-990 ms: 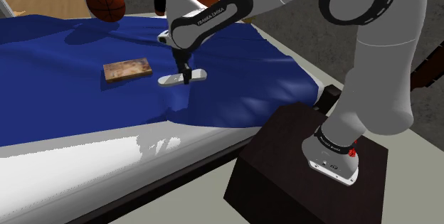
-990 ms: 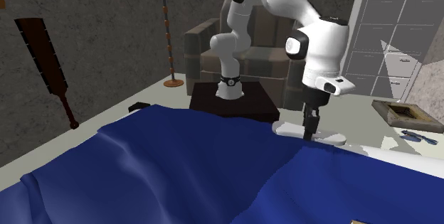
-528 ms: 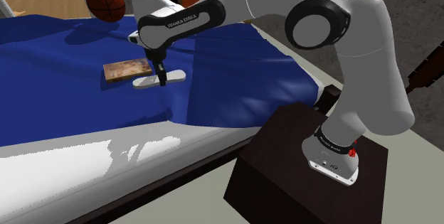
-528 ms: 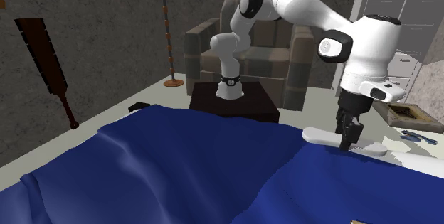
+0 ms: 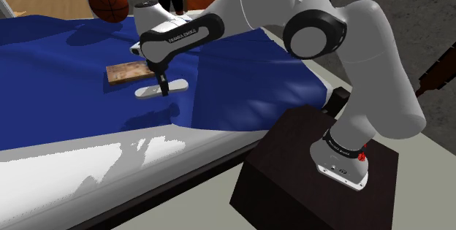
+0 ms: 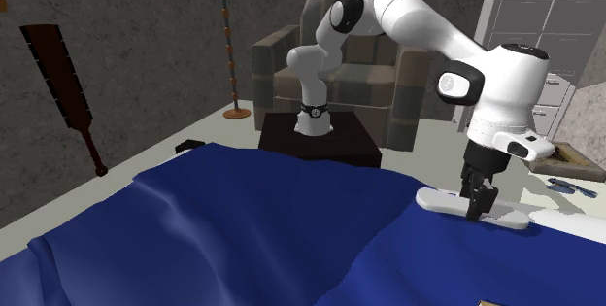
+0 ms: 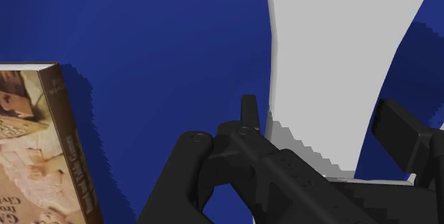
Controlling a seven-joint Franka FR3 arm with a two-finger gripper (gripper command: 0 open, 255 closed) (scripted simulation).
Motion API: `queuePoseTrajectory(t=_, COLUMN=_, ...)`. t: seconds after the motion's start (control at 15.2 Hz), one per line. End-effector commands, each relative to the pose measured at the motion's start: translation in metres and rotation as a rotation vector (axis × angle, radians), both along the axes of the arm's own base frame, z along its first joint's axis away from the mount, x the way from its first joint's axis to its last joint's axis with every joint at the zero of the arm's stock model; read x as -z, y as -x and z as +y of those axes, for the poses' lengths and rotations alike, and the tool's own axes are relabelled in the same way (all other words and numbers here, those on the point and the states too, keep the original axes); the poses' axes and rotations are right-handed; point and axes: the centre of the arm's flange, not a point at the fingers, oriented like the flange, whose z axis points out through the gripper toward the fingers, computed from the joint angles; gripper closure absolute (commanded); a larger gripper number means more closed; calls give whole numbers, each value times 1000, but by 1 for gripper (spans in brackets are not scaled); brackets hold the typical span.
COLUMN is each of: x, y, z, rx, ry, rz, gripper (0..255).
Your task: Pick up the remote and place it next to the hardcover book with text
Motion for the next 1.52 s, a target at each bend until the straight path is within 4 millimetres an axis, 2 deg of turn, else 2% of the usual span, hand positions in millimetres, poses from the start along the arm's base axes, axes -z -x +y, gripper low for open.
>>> queuePoseTrajectory(t=0.0, x=11, y=0, z=0, rx=0, ry=0, rz=-1, gripper=255)
queuePoseTrajectory(t=0.46, x=46, y=0, z=0, rx=0, ry=0, rz=-1, gripper=255)
queuePoseTrajectory(t=0.99, x=46, y=0, z=0, rx=0, ry=0, rz=-1, gripper=255)
queuePoseTrajectory(t=1.06, x=46, y=0, z=0, rx=0, ry=0, rz=-1, gripper=0)
queuePoseTrajectory(t=1.39, x=46, y=0, z=0, rx=0, ry=0, rz=-1, gripper=0)
queuePoseTrajectory(t=1.45, x=32, y=0, z=0, rx=0, ry=0, rz=-1, gripper=0)
